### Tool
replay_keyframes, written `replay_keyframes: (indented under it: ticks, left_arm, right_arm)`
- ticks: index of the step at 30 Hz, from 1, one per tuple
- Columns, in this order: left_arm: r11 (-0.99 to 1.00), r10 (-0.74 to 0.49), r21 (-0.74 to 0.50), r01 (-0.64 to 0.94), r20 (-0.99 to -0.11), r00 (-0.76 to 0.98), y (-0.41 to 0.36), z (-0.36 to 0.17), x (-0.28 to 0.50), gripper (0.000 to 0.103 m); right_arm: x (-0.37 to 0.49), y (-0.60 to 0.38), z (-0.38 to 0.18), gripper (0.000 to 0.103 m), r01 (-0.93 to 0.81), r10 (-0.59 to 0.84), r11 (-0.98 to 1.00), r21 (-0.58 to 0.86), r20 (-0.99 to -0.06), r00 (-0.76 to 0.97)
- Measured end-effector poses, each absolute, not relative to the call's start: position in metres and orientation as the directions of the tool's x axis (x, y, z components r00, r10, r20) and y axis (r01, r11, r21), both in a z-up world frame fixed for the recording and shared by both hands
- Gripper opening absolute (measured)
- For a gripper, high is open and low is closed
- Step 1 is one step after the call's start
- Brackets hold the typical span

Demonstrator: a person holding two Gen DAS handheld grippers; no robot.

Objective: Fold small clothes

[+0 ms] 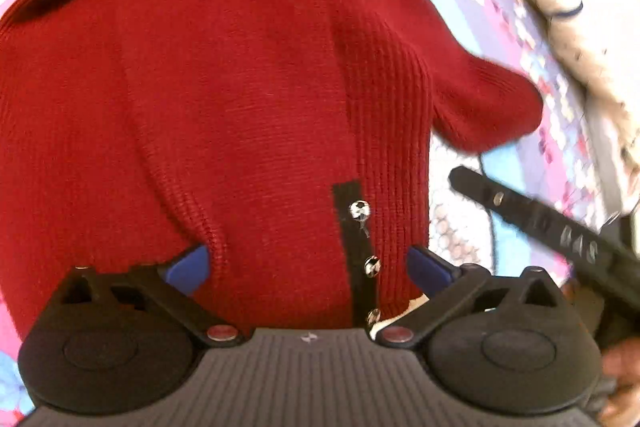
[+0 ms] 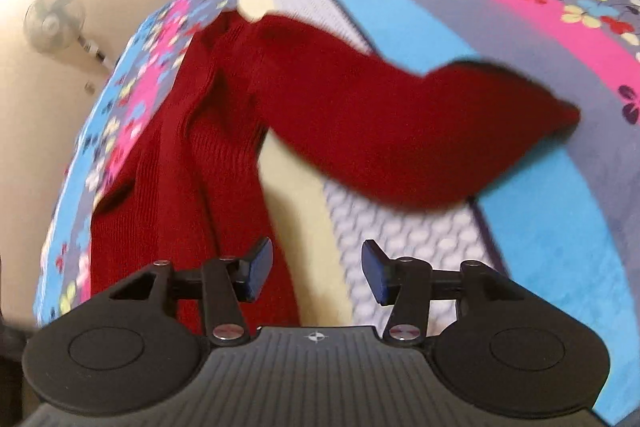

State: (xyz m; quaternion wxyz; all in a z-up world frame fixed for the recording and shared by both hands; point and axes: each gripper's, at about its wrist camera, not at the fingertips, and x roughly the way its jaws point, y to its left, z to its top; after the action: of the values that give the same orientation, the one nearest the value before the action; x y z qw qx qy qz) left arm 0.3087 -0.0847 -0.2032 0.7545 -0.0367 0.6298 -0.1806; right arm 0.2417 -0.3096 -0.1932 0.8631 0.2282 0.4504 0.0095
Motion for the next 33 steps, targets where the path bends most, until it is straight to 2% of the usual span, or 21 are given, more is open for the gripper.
replay_keyframes:
  ticks: [2,4,6,8,12,14,16,19,21,25,27,29,31,32,33]
  left_arm:
    - [0.951,-0.210,-0.169,0.258,-0.968,0.137,-0.101,-0.218,0.313,0.103]
    - [0.960,-0.162,-0.124,0.249,-0.977,0.140,-0.101,-0.230,0.315,0.095]
    - [0.965,-0.205,-0.171,0.200,-0.965,0.164,-0.080,-0.212,0.317,0.045]
    - [0.964,-0.256,-0.236,0.122,-0.949,0.186,-0.035,-0.181,0.325,0.043]
    - [0.991,-0.095,-0.124,-0.041,-0.899,0.427,0.094,-0.100,0.359,0.043]
    - [0.969,0.087,-0.048,-0.241,-0.850,0.520,0.161,-0.071,0.386,0.042]
    - [0.935,0.208,-0.001,-0.356,-0.810,0.548,0.205,-0.055,0.405,0.045]
    - [0.931,0.165,-0.054,-0.360,-0.819,0.549,0.228,-0.058,0.408,0.061]
    - [0.942,0.174,-0.021,-0.334,-0.820,0.544,0.211,-0.073,0.400,0.081]
    - [0.957,0.115,-0.030,-0.287,-0.872,0.475,0.181,-0.123,0.387,0.084]
    - [0.958,0.072,-0.057,-0.281,-0.900,0.429,0.176,-0.147,0.380,0.084]
    - [0.957,0.051,-0.073,-0.281,-0.912,0.408,0.172,-0.163,0.368,0.084]
    - [0.958,0.035,-0.083,-0.275,-0.917,0.397,0.167,-0.169,0.353,0.084]
    - [0.959,0.031,-0.083,-0.272,-0.920,0.392,0.165,-0.170,0.346,0.084]
    - [0.960,0.031,-0.080,-0.270,-0.923,0.383,0.162,-0.171,0.340,0.084]
  right_arm:
    - [0.236,-0.303,-0.197,0.052,0.185,0.217,0.904,0.386,-0.785,0.581]
    - [0.230,-0.303,-0.199,0.052,0.200,0.203,0.906,0.372,-0.799,0.566]
    - [0.226,-0.306,-0.199,0.052,0.213,0.180,0.912,0.350,-0.810,0.559]
    - [0.226,-0.311,-0.199,0.052,0.209,0.157,0.924,0.320,-0.816,0.557]
    - [0.229,-0.315,-0.195,0.052,0.180,0.144,0.939,0.292,-0.812,0.565]
    - [0.235,-0.311,-0.194,0.052,0.166,0.141,0.944,0.284,-0.807,0.574]
    - [0.243,-0.306,-0.194,0.052,0.159,0.149,0.944,0.289,-0.803,0.577]
    - [0.254,-0.297,-0.196,0.057,0.153,0.172,0.938,0.310,-0.802,0.572]
    - [0.262,-0.292,-0.199,0.061,0.152,0.182,0.936,0.319,-0.804,0.567]
    - [0.277,-0.293,-0.210,0.067,0.193,0.188,0.918,0.348,-0.807,0.560]
    - [0.289,-0.295,-0.216,0.070,0.231,0.090,0.937,0.262,-0.821,0.563]
    - [0.304,-0.297,-0.224,0.078,0.254,-0.061,0.962,0.101,-0.827,0.559]
    - [0.320,-0.300,-0.234,0.079,0.243,-0.163,0.969,-0.030,-0.821,0.548]
    - [0.327,-0.303,-0.236,0.068,0.217,-0.180,0.974,-0.065,-0.803,0.569]
    - [0.332,-0.306,-0.235,0.013,0.192,-0.191,0.977,-0.091,-0.772,0.606]
